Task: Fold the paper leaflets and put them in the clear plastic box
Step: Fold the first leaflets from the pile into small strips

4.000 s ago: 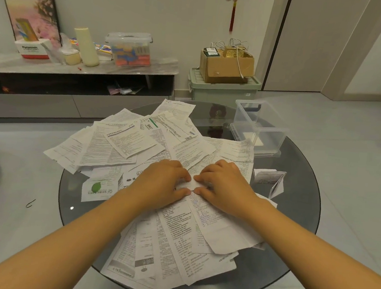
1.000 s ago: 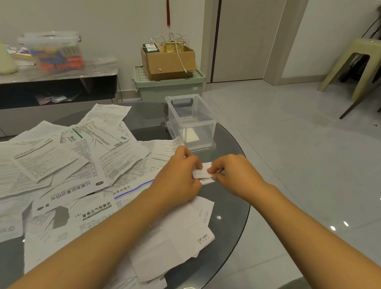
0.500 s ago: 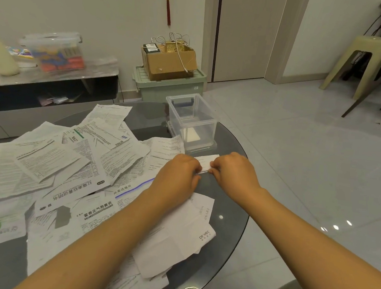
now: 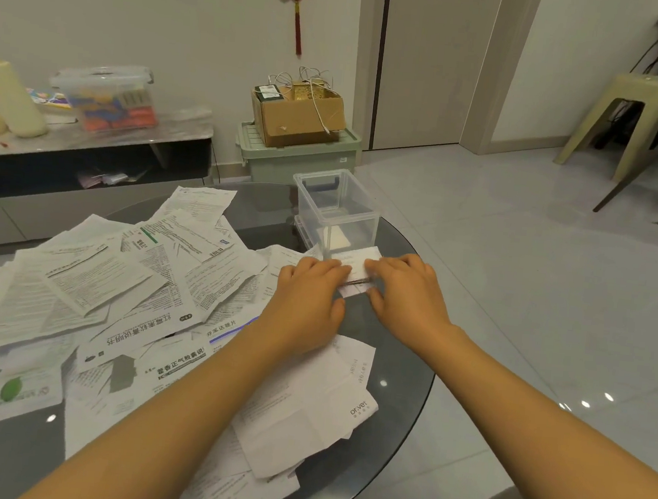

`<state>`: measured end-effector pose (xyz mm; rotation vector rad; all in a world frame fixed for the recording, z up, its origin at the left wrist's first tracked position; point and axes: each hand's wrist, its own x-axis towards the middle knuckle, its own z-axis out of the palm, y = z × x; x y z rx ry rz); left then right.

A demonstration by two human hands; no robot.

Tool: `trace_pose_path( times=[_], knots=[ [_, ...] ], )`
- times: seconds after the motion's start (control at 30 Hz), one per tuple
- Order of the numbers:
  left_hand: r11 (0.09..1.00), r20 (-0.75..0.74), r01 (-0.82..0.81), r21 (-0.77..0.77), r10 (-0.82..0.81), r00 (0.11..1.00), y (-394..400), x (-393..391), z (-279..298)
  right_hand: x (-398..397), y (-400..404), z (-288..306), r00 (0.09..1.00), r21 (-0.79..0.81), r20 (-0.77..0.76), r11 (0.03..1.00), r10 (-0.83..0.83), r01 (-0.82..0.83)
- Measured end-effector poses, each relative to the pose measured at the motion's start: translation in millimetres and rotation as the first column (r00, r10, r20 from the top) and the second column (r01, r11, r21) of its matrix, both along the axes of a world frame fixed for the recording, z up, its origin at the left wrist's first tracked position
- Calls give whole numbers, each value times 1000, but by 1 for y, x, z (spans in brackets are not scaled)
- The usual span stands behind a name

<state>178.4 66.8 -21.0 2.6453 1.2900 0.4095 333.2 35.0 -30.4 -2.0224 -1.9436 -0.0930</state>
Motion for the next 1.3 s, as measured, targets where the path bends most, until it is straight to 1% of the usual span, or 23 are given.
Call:
trace_pose_path(
  times=[0.17, 0.23, 0.3, 0.33, 0.4, 0.5, 0.57, 0.63, 0.73, 0.87, 0.93, 0.97, 1.07, 1.17, 1.3],
  knots=[
    [999, 191, -22, 26, 17, 981, -2, -7, 15, -13, -1, 10, 998, 151, -35, 987, 61, -55],
    [999, 225, -25, 38, 15, 974, -7, -11, 20, -21, -5, 12, 994, 225, -61, 971, 91, -75],
    [999, 212, -29, 33, 21, 977, -12, -17, 23, -26, -7, 12, 991, 277, -71, 957, 111, -87],
    [999, 182, -39, 25, 33, 983, -15, -22, 24, -28, -8, 13, 991, 279, -74, 956, 115, -90],
    [997, 85, -71, -4, 71, 994, -20, -33, 27, -33, -10, 15, 990, 230, -79, 969, 115, -94],
    [983, -94, -139, -123, 128, 987, -26, -54, 31, -39, -14, 15, 985, 130, -64, 980, 160, -150],
    [966, -231, -165, -197, 118, 966, -29, -65, 34, -42, -17, 16, 981, 68, -55, 981, 186, -182],
    [952, -324, -172, -255, 84, 942, -34, -77, 36, -47, -20, 16, 973, 12, -53, 975, 223, -223],
    [934, -365, -174, -311, 51, 930, -38, -88, 33, -50, -22, 14, 960, -59, -62, 960, 271, -275],
    [942, -372, -198, -272, 87, 924, -37, -98, 23, -54, -23, 13, 946, -178, -79, 929, 315, -324],
    [935, -348, -223, -277, 119, 930, -35, -101, 20, -55, -23, 14, 943, -212, -70, 919, 325, -332],
    [928, -312, -234, -290, 140, 940, -34, -102, 19, -56, -23, 14, 942, -215, -70, 917, 328, -335],
    [928, -151, -228, -296, 190, 970, -29, -104, 20, -57, -23, 17, 943, -226, -82, 915, 323, -333],
    [954, -52, -227, -196, 221, 974, -22, -105, 22, -58, -24, 19, 944, -237, -85, 914, 319, -330],
    [959, 29, -283, 3, 283, 959, -19, -108, 22, -64, -25, 24, 926, -225, -54, 899, 374, -376]
  ],
)
